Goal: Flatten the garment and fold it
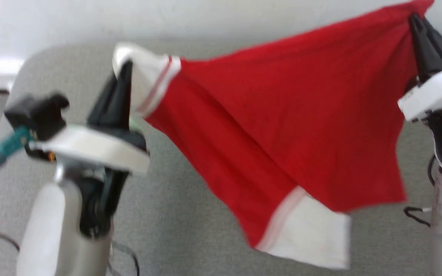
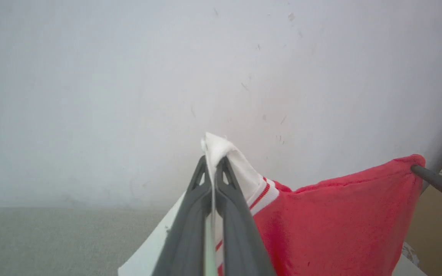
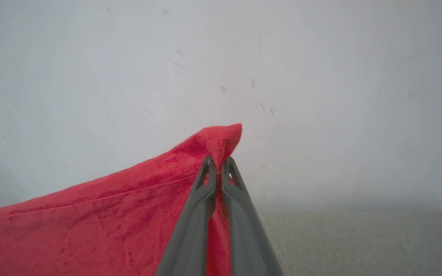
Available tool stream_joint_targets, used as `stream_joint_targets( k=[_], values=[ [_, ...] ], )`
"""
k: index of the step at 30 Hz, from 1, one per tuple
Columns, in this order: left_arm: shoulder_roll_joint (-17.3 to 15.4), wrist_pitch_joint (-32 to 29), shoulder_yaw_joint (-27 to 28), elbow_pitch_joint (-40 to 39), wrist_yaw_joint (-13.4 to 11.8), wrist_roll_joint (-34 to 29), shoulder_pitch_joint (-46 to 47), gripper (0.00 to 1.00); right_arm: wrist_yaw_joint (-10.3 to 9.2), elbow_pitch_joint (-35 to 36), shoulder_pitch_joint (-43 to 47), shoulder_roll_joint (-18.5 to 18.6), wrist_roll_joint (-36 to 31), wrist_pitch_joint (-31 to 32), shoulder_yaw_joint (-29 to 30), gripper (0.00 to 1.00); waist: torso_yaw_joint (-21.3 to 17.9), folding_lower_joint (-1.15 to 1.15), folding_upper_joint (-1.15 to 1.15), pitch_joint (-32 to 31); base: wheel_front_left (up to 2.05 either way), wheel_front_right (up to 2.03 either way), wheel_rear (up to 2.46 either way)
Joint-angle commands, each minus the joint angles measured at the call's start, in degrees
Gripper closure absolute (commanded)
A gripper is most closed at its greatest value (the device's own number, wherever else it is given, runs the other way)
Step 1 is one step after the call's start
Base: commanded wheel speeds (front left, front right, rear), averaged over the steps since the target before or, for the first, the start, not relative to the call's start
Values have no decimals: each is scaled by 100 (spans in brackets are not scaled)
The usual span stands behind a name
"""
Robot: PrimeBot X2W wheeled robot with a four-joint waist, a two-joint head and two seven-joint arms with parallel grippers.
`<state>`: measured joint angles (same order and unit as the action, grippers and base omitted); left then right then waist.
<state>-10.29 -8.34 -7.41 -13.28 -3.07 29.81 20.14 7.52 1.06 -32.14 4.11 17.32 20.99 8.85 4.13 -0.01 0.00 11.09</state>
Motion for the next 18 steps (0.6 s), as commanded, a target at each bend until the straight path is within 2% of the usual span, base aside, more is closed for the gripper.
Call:
stream_joint_targets(
  k=[1,9,18],
  values=[
    [-33,42,11,74,25,-83,191,100,-3,-39,-125,-22,37,-52,-19,100,-310,1,0,-573,0,0,0],
    [-182,-118,-98,1310,34,-434,1761,100,-3,-732,-891,-81,-67,-200,-326,100,-473,1,0,-1122,0,0,0],
    [-348,-304,-139,2654,160,-544,3243,100,-3,-1830,-2013,-115,-283,-228,-351,100,-568,1,0,-1075,0,0,0]
  ],
)
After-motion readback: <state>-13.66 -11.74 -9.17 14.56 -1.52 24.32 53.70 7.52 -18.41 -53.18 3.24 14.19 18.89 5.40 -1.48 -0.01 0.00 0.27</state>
